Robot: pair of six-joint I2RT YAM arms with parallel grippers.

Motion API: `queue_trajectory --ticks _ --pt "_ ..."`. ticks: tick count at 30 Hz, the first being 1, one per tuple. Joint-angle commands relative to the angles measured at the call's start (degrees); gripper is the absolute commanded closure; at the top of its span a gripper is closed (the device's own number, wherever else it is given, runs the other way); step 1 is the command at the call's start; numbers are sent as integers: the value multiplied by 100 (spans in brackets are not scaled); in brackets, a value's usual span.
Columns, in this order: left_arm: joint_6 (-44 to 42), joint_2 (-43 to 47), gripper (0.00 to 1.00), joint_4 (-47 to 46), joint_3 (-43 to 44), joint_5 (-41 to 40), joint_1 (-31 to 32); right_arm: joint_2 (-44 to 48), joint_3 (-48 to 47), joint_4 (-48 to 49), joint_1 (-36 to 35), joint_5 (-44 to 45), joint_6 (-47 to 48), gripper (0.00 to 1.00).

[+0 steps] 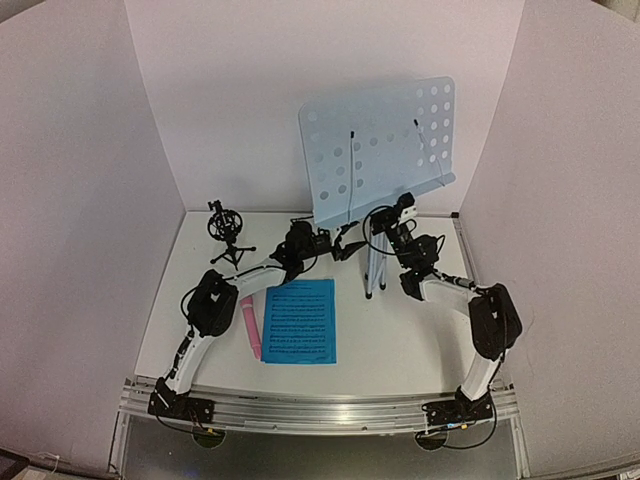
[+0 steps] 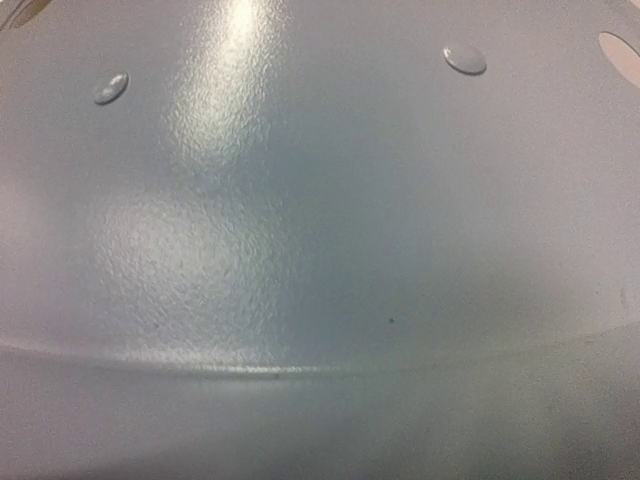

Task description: Set up the instrument practice props

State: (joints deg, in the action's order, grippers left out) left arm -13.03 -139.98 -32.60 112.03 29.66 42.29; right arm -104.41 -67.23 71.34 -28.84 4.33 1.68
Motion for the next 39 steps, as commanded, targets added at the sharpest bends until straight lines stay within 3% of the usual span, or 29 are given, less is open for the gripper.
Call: queue_trajectory --ticks 1,4,21,29,32,39 --pt "453 -265 30 114 458 832 25 762 311 1227 19 -76 -391 100" --pt "471 -286 29 359 463 1173 100 910 544 1221 24 -102 -421 100" --pt "-201 -854 44 883 1218 520 409 1342 1288 1163 21 -296 -798 100" --pt "-212 -949 78 685 1283 345 456 1581 1555 891 24 -384 -871 100" --pt "-208 -903 98 699 1280 256 452 1640 1683 799 23 -380 -781 100" --pt "-788 -521 100 1655 1310 512 36 2448 1919 -678 161 -389 -216 100"
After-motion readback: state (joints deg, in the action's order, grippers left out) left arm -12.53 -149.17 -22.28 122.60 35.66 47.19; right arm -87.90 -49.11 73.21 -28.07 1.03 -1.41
